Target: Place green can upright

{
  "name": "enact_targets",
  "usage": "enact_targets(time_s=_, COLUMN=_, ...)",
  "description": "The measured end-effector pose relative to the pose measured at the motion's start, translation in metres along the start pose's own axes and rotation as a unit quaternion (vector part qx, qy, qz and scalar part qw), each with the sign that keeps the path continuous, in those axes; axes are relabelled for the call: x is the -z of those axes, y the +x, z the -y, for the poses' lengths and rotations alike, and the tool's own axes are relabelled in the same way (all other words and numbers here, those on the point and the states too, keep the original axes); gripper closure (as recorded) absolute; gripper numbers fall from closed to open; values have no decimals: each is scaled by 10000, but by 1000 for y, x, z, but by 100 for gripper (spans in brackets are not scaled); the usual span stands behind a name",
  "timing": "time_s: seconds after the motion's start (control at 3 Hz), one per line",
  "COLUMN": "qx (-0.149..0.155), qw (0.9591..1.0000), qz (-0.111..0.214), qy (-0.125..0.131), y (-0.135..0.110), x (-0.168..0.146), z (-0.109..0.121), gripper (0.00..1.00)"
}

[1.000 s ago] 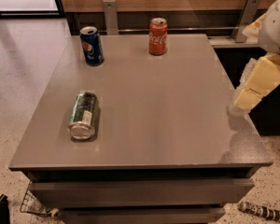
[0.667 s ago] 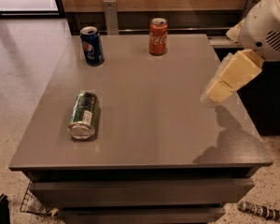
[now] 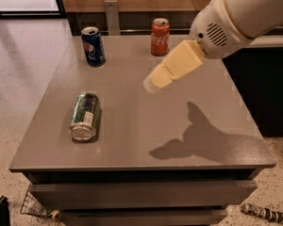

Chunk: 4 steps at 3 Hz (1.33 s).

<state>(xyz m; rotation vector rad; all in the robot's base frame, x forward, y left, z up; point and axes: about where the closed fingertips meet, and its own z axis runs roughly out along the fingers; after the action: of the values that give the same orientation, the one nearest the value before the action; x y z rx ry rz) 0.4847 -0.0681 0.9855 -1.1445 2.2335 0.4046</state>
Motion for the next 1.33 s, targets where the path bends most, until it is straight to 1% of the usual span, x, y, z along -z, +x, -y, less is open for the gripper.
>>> enact_targets(time_s=0.33, qx=-366, qw=9971, qz=-548, qy=367, y=-16, x=-29, z=4, gripper=0)
enact_targets(time_s=0.67, qx=-813, qw=9925, qz=-727, qy=549, y=-20, x=-37, z=6, gripper=0)
enact_targets(time_s=1.0, qx=-1045, qw=9924, qz=-507, qy=406, y=-17, x=-36, z=11, gripper=0)
enact_targets(time_s=1.33, qx=-1295, qw=9912, qz=-266, qy=5, y=-18, x=-62, z=11, gripper=0)
